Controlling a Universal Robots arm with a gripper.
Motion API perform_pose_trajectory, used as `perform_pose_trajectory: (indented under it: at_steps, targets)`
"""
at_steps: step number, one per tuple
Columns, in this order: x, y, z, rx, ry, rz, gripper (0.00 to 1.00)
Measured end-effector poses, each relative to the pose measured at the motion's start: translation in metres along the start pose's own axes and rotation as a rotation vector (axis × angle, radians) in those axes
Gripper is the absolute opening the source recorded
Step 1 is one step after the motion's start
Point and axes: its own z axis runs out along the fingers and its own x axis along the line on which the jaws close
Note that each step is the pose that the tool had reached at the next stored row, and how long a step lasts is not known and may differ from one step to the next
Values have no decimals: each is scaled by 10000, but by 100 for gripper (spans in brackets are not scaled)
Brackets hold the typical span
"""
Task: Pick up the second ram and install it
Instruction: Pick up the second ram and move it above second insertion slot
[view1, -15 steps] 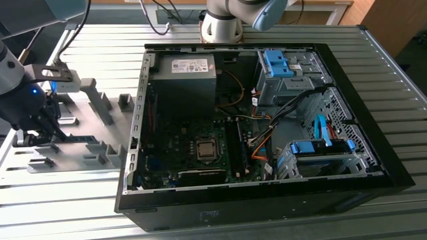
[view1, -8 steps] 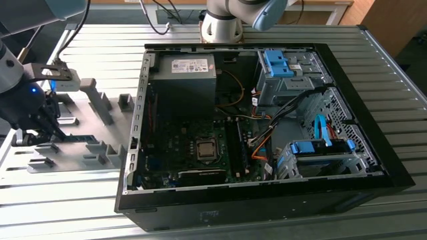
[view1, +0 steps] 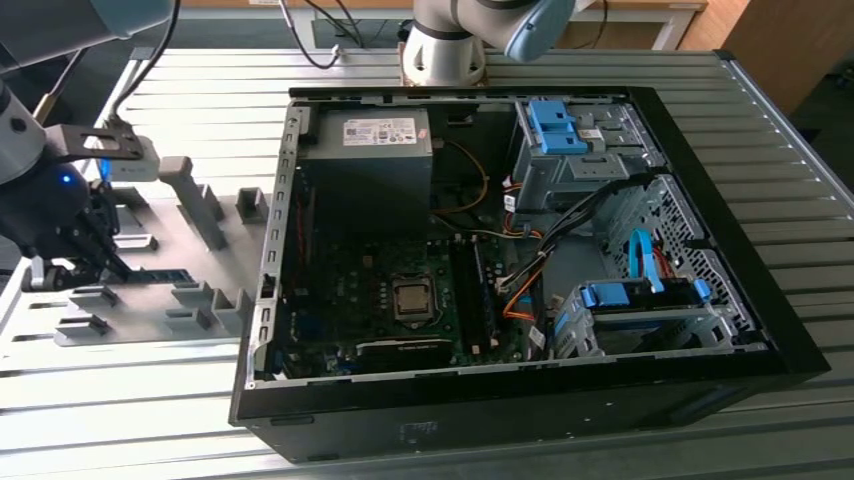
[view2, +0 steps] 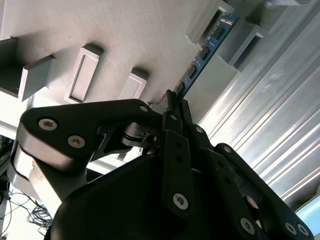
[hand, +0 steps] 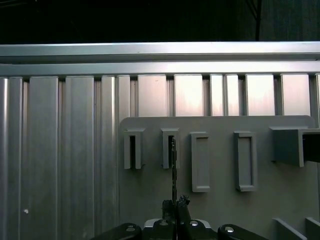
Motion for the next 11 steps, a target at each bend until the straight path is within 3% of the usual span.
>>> perform_pose_trajectory:
  at_steps: [11]
  targets:
    - [-1,1,-43,-1,1,0,14]
